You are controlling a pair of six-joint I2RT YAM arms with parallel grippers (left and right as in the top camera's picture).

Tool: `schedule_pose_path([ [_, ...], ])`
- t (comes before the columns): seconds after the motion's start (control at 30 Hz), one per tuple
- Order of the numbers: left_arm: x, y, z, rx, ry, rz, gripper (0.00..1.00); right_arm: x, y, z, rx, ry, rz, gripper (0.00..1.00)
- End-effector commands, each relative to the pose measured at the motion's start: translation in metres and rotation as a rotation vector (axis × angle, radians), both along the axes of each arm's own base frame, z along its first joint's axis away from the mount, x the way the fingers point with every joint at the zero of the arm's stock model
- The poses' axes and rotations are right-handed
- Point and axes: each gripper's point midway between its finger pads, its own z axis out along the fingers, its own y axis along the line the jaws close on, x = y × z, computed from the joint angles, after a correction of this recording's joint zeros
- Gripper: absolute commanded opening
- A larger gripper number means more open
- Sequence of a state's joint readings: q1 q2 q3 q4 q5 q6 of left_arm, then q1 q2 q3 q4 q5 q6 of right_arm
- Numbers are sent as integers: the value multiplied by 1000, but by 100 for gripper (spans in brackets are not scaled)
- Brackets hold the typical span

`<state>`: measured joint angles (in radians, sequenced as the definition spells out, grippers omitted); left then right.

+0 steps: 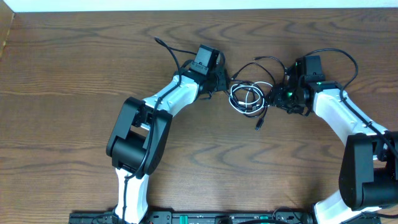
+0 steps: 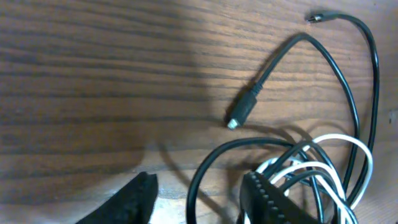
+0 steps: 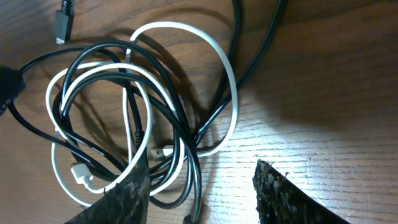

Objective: Untangle cables

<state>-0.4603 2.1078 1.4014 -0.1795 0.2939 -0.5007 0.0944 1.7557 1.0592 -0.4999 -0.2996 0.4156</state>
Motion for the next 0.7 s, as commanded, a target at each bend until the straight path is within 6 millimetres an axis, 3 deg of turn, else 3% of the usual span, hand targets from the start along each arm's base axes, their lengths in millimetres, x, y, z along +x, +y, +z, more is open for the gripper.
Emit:
schedule_pose_path([
  [0.0, -1, 1, -8, 10, 17, -13, 42, 0, 1, 1, 5, -7, 14, 50],
  [0.13, -4, 2, -18, 18, 41, -10, 34, 1, 1, 1, 5, -8, 14, 50],
  [0.23, -6, 3, -21, 23, 51, -10, 8, 1, 2, 2, 10, -11, 16, 50],
  [0.33, -4, 2, -18, 20, 40, -12, 7, 4, 4, 4, 21, -26, 20, 47],
  [0.47, -1, 2, 14, 19, -31, -55, 8, 9, 11, 22, 40, -92, 93, 50],
  [0.5, -4, 1, 37, 15, -67, -75, 8, 12, 15, 35, 53, -136, 128, 51],
  [0.67, -25, -10, 111, -29, -180, -177, 8, 20, 36, 82, 154, -273, 222, 60],
])
